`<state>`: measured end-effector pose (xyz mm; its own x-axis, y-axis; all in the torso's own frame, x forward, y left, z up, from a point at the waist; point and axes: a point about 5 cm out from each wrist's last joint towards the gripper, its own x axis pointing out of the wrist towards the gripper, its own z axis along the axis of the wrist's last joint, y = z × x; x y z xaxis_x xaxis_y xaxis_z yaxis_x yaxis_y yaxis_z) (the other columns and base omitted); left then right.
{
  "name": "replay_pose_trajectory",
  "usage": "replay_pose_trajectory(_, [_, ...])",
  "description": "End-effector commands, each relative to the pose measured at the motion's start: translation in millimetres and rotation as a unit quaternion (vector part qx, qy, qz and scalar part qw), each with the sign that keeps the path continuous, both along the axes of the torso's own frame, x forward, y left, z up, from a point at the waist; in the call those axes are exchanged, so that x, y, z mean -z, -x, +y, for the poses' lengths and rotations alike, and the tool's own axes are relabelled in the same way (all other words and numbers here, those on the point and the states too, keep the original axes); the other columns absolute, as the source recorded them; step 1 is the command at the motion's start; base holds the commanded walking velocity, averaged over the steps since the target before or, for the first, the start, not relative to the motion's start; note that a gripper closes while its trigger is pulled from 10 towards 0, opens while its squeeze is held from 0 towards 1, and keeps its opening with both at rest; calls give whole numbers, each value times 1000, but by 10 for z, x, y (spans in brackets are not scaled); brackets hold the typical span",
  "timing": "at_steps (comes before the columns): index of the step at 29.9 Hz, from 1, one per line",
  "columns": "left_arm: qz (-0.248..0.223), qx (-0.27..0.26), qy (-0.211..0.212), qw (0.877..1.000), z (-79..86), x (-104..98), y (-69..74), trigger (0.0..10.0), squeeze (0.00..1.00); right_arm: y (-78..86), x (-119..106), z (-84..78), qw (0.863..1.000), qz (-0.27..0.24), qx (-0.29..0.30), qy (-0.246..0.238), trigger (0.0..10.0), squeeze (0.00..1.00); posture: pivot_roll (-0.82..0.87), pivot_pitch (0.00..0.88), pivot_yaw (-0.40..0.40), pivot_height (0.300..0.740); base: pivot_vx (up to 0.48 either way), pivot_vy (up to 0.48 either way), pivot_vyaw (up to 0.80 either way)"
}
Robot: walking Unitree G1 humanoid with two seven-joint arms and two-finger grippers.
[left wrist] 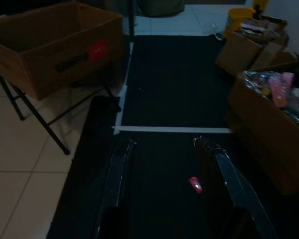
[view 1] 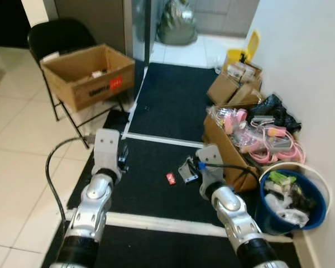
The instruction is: Picking trash to rubbish bin
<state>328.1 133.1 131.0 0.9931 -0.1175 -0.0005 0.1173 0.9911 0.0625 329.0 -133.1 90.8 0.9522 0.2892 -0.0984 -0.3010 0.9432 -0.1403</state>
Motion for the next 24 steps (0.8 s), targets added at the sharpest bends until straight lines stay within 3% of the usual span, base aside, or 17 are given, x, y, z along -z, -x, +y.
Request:
replay_pose_trajectory(1, [16,-4,-7,1000,38,79,30,10000,0,31,71,16,1000,13,2,-3,10000,0,-22,108,-42,740,442,0,0])
replay_pose_trajectory(7, [18,-2,-8,1000,29,93,37,10000,0,34,99,-15,1000,22,9,-3,10000,0,-23,106,-43,740,440,0,0])
replay_pose_trajectory(21, [18,0,-9,1000,30,91,37,10000,0,28,122,-53,999,25,27,-10,10000,0,-18,93,-37,740,439,0,-785])
replay_pose_trajectory(24, [18,1,-10,1000,34,89,34,10000,0,27,124,-49,999,25,26,-8,10000,0,-15,91,-38,740,439,0,0])
